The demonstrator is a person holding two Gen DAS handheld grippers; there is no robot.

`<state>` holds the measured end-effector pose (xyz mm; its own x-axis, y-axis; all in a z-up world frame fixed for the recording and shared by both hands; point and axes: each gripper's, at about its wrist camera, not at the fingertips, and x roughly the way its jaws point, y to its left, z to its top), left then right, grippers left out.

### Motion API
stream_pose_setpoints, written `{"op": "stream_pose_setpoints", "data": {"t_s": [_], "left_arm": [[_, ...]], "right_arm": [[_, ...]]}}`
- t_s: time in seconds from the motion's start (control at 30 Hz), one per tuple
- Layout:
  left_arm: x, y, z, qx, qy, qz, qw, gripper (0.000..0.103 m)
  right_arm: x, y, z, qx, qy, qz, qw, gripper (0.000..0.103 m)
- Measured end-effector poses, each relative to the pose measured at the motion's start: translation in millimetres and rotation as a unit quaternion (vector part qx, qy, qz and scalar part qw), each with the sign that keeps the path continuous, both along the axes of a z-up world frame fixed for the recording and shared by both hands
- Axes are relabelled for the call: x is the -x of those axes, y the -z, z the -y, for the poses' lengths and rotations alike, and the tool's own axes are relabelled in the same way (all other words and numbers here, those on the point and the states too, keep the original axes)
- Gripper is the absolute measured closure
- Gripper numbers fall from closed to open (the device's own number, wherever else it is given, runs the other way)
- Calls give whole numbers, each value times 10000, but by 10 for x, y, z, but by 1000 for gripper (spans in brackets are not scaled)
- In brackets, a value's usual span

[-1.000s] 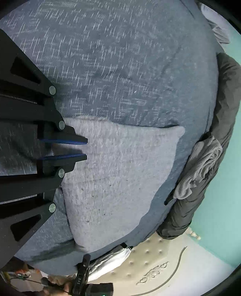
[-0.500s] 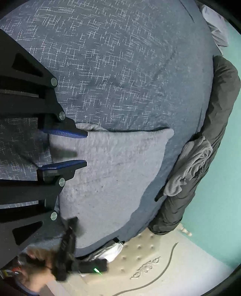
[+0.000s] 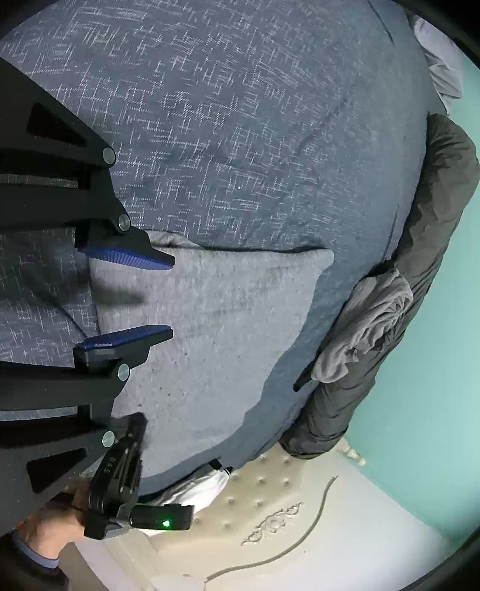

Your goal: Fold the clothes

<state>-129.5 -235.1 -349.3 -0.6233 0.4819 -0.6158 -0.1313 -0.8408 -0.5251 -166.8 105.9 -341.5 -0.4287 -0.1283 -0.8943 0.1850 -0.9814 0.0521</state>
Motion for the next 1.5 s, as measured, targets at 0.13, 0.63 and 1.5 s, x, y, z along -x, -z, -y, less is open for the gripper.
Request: {"op": "stream_pose_setpoints", "data": {"t_s": [0.13, 0.63, 1.5], "left_arm": [[-1, 15, -9, -20, 34, 34, 10000, 68], [-8, 46, 174, -127, -182, 117, 9997, 68], [-51, 125, 259, -92, -235, 231, 9994, 68]], "right_arm": [[220, -52, 35, -109, 165, -138, 9997, 100], [1059, 47, 20, 150, 633, 363, 9972, 100], [334, 9, -75, 363, 622, 477, 9963, 100]]}}
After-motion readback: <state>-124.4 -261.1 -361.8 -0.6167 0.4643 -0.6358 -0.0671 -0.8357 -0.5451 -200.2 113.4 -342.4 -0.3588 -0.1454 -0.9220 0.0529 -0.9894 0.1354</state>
